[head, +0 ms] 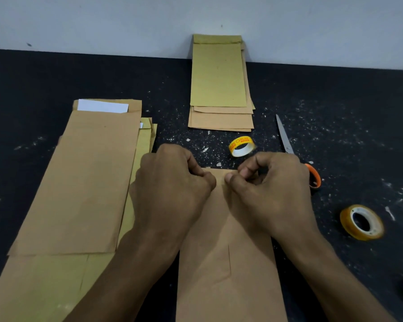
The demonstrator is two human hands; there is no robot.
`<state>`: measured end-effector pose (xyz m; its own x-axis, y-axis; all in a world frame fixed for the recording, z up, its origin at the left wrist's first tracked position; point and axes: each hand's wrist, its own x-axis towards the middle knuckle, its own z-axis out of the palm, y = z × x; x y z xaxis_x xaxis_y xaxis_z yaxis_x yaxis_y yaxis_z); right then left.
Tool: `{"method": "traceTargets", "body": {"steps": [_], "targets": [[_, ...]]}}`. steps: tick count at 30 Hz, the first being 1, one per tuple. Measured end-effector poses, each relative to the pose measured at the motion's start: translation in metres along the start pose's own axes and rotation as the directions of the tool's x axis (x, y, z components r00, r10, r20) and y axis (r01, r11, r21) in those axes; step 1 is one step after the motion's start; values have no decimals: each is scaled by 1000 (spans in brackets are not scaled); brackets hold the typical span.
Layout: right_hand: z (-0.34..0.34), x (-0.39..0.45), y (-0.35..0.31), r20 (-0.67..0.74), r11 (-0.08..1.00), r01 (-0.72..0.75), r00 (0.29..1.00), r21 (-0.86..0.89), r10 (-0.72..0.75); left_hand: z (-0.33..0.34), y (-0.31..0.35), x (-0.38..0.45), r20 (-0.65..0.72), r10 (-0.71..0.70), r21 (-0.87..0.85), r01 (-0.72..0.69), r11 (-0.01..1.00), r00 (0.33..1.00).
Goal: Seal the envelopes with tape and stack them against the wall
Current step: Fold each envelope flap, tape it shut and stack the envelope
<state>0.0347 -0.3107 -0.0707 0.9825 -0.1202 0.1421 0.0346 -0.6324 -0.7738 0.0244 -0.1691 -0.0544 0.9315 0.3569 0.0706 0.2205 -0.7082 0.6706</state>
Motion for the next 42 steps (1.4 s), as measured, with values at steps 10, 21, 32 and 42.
{"method": "traceTargets", "body": {"steps": [10, 21, 32, 42], "targets": [[0, -1, -1, -1, 1000, -8, 1000, -1, 8, -3, -7, 6, 7, -9, 36, 9, 999, 1000], [-5, -1, -4, 23, 1000, -2, 1000, -25, 2, -11, -14, 14, 81, 21, -32, -18, 999, 997], [-19, 9, -9, 154, 977, -60, 984, -204, 93, -5, -17, 10, 52, 23, -43, -21, 999, 998], [-22, 4, -6, 107, 975, -218, 971, 45, 212, -6, -19, 5, 15, 78, -70, -76, 995, 997]]}}
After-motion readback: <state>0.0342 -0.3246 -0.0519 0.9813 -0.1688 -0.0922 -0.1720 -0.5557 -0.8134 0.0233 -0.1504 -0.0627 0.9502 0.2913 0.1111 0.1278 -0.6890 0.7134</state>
